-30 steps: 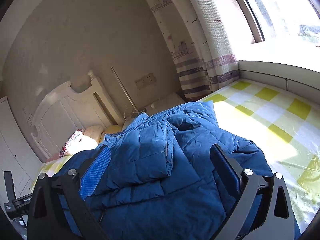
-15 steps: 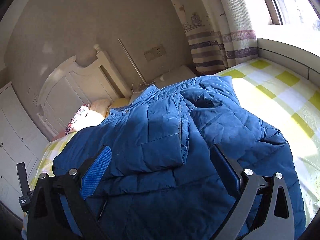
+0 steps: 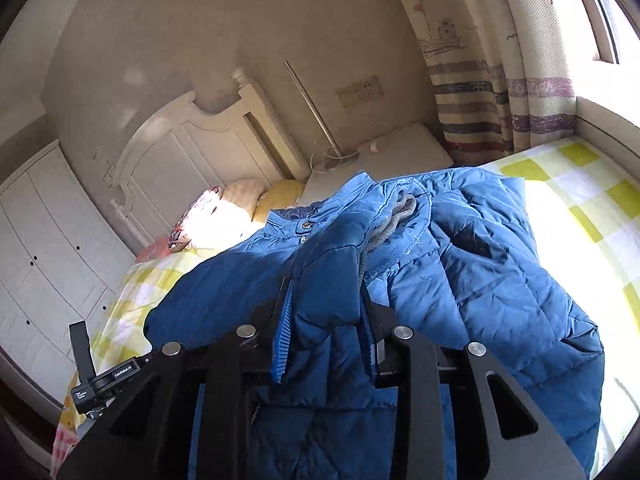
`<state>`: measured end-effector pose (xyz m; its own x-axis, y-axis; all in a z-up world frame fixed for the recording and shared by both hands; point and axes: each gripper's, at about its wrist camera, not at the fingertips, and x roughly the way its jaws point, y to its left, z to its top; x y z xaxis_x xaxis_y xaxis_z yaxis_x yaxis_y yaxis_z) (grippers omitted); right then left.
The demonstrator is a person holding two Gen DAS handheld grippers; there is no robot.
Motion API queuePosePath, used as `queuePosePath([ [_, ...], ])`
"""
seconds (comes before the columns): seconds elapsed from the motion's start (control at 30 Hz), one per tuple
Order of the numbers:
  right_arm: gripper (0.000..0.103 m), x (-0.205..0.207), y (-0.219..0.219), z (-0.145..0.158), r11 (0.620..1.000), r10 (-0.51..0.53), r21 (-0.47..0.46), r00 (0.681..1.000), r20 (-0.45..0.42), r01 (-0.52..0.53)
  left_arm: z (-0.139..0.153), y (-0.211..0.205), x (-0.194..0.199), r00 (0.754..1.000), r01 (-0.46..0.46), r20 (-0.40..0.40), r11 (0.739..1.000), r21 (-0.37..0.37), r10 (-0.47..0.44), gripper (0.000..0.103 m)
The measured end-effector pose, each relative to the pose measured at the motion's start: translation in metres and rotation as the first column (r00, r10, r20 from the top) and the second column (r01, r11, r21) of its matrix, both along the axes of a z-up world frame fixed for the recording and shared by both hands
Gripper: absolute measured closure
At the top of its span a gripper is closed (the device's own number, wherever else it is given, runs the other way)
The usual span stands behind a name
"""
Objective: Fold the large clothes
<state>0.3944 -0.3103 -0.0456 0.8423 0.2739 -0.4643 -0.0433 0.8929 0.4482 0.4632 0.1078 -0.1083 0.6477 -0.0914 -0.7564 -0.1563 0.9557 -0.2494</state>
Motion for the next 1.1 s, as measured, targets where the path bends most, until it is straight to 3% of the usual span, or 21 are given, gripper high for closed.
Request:
queuePosePath([
  [0.1,0.075,-0.015,-0.014,0.009,0.998,-0.054,-0.035,0.998,0.025,0.055,0.000,0.000,0.000,1.000,0.001,0.000,1.000,-0.002,-0.001,0.017],
  [0.27,0.074,-0.009,-0.036,-0.056,0.994,-0.113,-0.030,0.971,-0.210,0.109,0.000,0.000,-0.001,1.000,-0.001,0.000,1.000,-0.002,0.001,0.014],
  [0.3,0.074,-0.013,-0.038,-0.060,0.993,-0.117,-0.013,0.970,-0.215,0.117,0.000,0.000,-0.001,1.000,0.000,0.000,1.000,-0.002,0.000,0.014],
  [0.5,0.074,-0.020,-0.026,-0.047,0.987,-0.151,-0.085,0.959,-0.239,0.134,0.000,0.001,-0.002,1.000,-0.005,0.001,1.000,-0.006,0.005,0.014],
  [0.57,0.063,-0.023,-0.027,-0.041,0.978,-0.200,-0.112,0.953,-0.228,0.178,0.000,0.001,-0.001,1.000,-0.004,0.000,1.000,-0.006,0.004,0.014],
  [0.6,0.050,-0.025,-0.027,-0.034,0.962,-0.254,-0.153,0.945,-0.206,0.226,0.000,0.001,-0.001,1.000,-0.004,0.000,1.000,-0.005,0.004,0.014],
  [0.67,0.047,-0.026,-0.026,-0.013,0.933,-0.322,-0.208,0.940,-0.116,0.294,0.001,0.001,-0.002,1.000,-0.004,0.000,1.000,-0.006,0.004,0.013],
  [0.8,0.042,0.008,-0.001,0.013,0.909,-0.221,-0.364,0.975,-0.006,0.204,0.001,0.000,-0.002,1.000,-0.004,0.001,1.000,-0.010,0.004,0.013],
  [0.9,0.043,0.036,0.005,-0.006,0.916,-0.162,-0.387,0.980,-0.117,0.105,0.001,0.003,-0.003,1.000,-0.004,0.007,1.000,-0.024,0.004,0.013],
  [0.97,0.042,0.045,0.004,-0.035,0.915,-0.173,-0.399,0.955,-0.242,0.064,0.001,0.005,-0.004,1.000,-0.007,0.010,0.999,-0.032,0.007,0.013],
  [1.03,0.041,0.037,-0.001,-0.052,0.924,-0.167,-0.375,0.961,-0.220,0.074,0.001,0.007,-0.005,1.000,-0.024,0.014,0.999,-0.035,0.024,0.013],
  [1.1,0.041,0.035,-0.003,-0.052,0.928,-0.168,-0.363,0.961,-0.220,0.079,0.008,0.016,-0.016,0.992,-0.100,0.068,0.994,-0.032,0.102,0.016],
])
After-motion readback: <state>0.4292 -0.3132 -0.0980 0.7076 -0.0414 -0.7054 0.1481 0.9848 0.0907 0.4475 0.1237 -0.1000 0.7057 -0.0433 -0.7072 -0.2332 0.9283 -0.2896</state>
